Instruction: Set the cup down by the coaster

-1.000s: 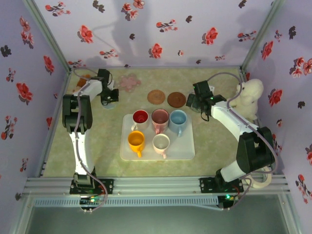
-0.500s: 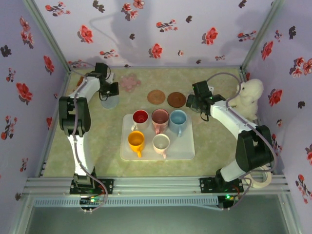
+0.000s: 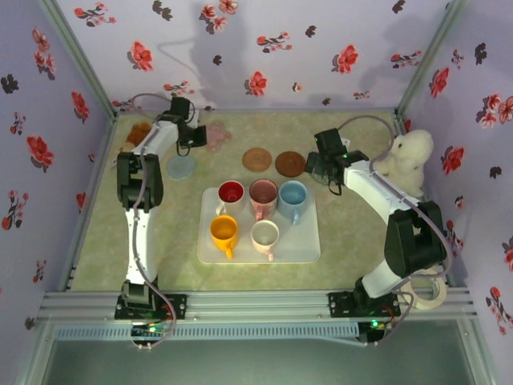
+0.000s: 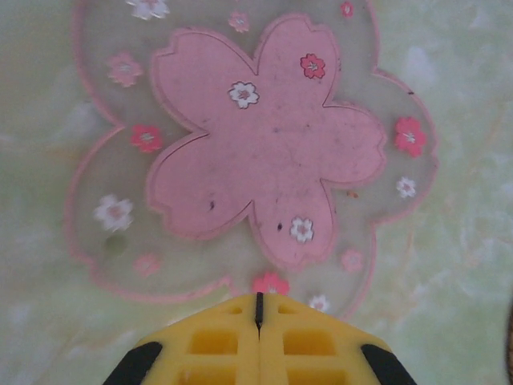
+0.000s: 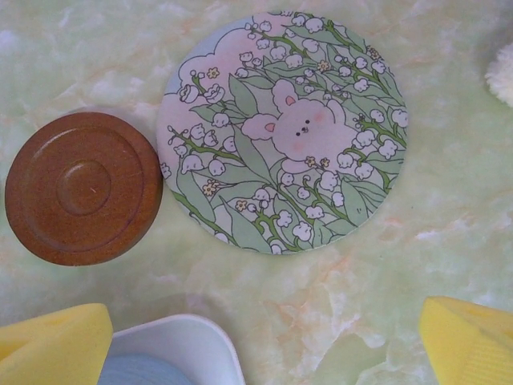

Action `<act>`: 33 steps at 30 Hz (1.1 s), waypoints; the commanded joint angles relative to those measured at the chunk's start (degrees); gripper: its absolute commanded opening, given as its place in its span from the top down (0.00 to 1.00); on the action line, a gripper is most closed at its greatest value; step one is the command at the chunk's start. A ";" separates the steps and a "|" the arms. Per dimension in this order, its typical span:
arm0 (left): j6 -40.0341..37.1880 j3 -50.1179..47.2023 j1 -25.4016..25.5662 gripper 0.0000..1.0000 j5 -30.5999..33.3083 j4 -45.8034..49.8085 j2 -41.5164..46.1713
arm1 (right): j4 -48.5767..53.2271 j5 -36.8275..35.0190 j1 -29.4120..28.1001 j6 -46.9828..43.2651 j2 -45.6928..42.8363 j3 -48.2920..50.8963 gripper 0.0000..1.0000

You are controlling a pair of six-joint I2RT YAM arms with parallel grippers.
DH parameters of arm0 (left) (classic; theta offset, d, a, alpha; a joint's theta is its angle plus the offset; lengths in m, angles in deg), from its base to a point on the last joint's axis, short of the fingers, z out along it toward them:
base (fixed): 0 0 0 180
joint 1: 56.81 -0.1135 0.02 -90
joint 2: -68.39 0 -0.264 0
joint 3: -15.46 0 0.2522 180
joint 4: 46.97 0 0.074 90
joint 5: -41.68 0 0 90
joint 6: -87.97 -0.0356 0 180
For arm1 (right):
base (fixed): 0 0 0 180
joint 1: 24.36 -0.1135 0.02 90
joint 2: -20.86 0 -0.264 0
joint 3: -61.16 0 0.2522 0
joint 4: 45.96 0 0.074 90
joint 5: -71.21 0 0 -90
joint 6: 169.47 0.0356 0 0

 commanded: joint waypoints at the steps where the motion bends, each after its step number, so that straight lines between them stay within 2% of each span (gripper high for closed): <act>1: 0.88 5.05 1.13 0.94 0.45 0.28 -3.06 | 2.08 -1.99 0.30 -0.46 1.02 -2.14 0.01; 8: 1.70 8.20 1.40 0.94 -0.07 2.13 -6.39 | 3.08 -2.21 0.37 -0.82 2.10 -3.37 0.01; 19: -0.22 3.34 2.99 0.96 -3.90 9.09 -7.08 | 3.62 -2.21 0.36 -0.96 2.21 -3.99 0.01; 33: -1.55 -10.01 3.64 0.98 -8.06 9.42 1.74 | 3.71 -2.21 0.37 -1.26 1.15 -3.56 0.01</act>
